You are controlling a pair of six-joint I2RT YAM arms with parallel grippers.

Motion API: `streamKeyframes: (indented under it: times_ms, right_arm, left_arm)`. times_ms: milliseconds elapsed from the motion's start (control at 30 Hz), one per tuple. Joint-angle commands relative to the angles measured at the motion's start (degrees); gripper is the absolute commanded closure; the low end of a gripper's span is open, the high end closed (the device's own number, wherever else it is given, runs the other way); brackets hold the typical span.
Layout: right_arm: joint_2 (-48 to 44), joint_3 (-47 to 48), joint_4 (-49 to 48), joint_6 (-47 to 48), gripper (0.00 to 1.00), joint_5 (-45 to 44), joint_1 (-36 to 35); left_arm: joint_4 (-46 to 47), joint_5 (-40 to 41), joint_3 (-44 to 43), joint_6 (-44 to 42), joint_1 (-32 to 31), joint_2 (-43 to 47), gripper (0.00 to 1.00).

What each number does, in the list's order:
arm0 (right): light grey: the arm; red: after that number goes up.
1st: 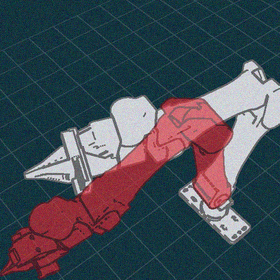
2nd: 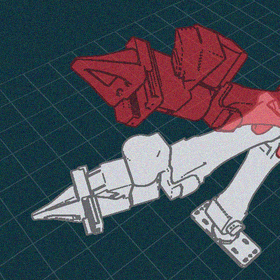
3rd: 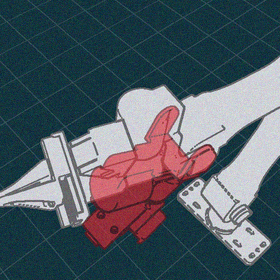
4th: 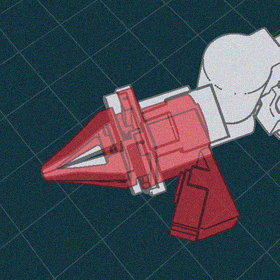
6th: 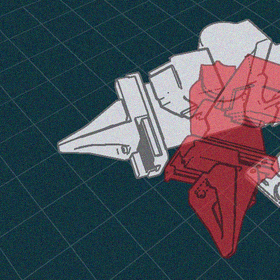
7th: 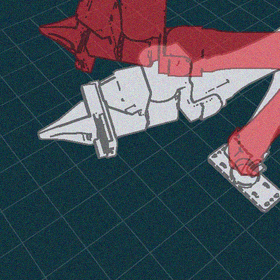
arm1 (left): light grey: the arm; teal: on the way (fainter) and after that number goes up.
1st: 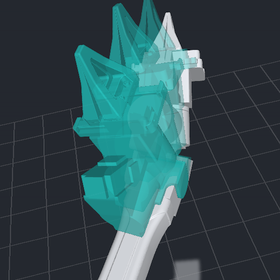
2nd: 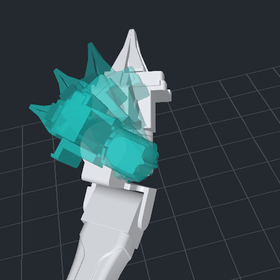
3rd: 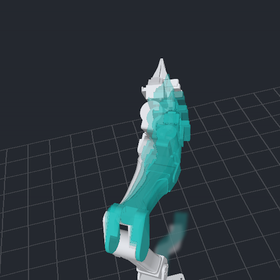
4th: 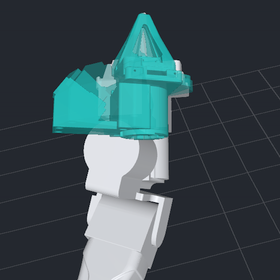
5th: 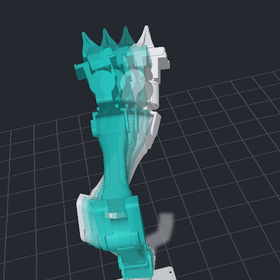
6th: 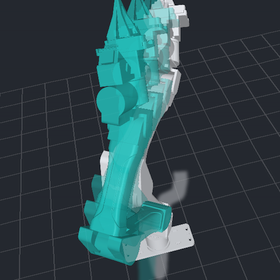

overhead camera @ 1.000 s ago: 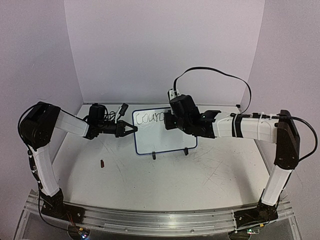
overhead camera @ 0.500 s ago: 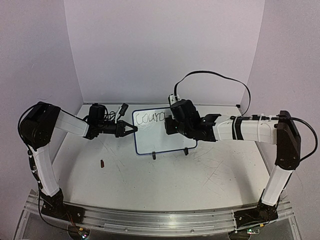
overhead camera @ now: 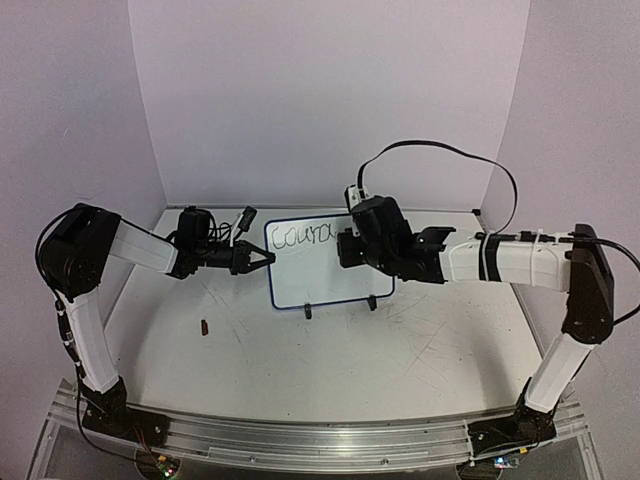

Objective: Write a sentence on the whiteboard

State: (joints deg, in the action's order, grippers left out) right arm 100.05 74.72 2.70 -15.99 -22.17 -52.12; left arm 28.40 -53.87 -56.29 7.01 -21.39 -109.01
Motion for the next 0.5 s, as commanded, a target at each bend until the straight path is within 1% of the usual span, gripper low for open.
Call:
streamKeyframes:
  times_ms: [0, 467]
  right_arm:
    - [-2.72, 0.25, -3.69, 0.09, 1.00, 0.61, 0.85]
    - [0.20, 2.10, -2.73, -1.13, 1.00, -2.49, 2.26]
  left_arm:
    - [-2.65, 7.54, -1.35, -3.14, 0.45, 0.90, 1.00]
    - [-2.74, 7.55, -1.24, -3.23, 0.43, 1.00, 1.00]
